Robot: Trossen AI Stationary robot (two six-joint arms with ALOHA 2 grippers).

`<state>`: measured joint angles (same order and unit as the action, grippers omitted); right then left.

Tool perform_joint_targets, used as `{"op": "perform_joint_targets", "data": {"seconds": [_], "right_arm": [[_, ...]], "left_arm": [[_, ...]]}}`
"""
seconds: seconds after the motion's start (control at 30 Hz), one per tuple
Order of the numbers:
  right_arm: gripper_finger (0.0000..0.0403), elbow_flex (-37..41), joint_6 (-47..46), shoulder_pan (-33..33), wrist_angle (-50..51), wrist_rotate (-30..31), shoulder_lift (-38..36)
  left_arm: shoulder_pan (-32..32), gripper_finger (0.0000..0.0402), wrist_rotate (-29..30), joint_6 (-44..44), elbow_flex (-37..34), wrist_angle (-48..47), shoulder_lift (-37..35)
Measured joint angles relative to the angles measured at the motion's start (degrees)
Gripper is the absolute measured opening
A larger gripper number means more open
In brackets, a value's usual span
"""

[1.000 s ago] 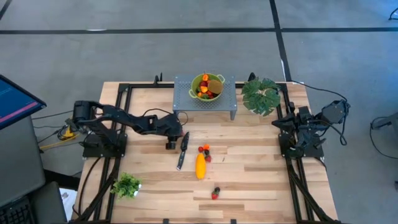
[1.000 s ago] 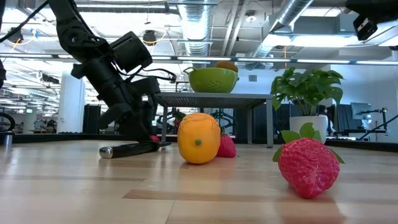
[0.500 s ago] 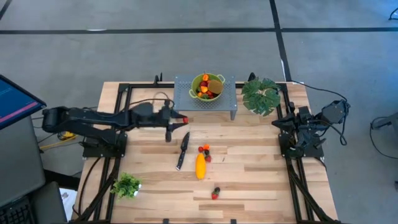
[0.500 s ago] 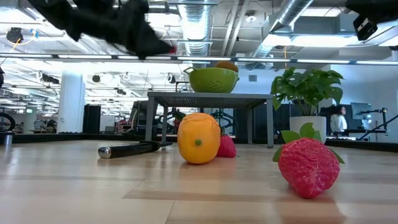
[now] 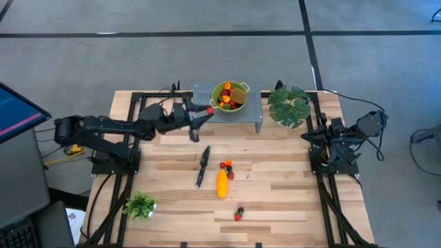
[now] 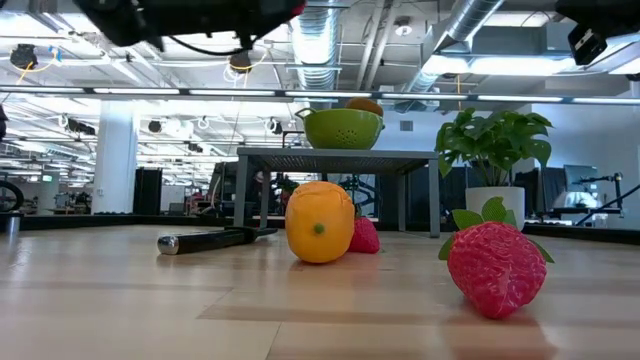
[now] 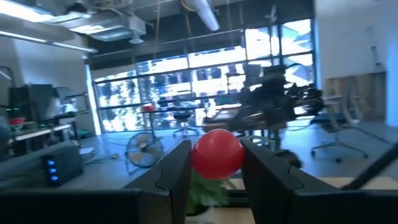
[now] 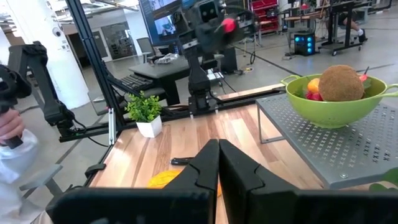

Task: Pick & Place Fruit
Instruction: Put the red cherry into the green strainer bowl on the shelf

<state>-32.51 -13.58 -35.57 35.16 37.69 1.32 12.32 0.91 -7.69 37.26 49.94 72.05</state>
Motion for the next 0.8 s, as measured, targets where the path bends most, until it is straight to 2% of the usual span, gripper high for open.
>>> {"op": "perform_joint_targets", "data": {"seconds": [0.23, 0.47, 0.8], "right_arm": [[0.0006, 0.0, 0.0, 0.0, 0.0, 0.0, 0.0], [0.0006, 0.0, 0.0, 0.0, 0.0, 0.0, 0.0], [0.0006, 0.0, 0.0, 0.0, 0.0, 0.0, 0.0]], "left_arm": [[6.0, 0.0121, 1.5, -3.6, 7.4, -1.9, 7.2], [12.2, 0.0121, 1.6, 3.0, 7.1, -6.7, 8.4], [12.8, 0.0123, 1.3, 3.7, 5.9, -8.9, 10.9]]}}
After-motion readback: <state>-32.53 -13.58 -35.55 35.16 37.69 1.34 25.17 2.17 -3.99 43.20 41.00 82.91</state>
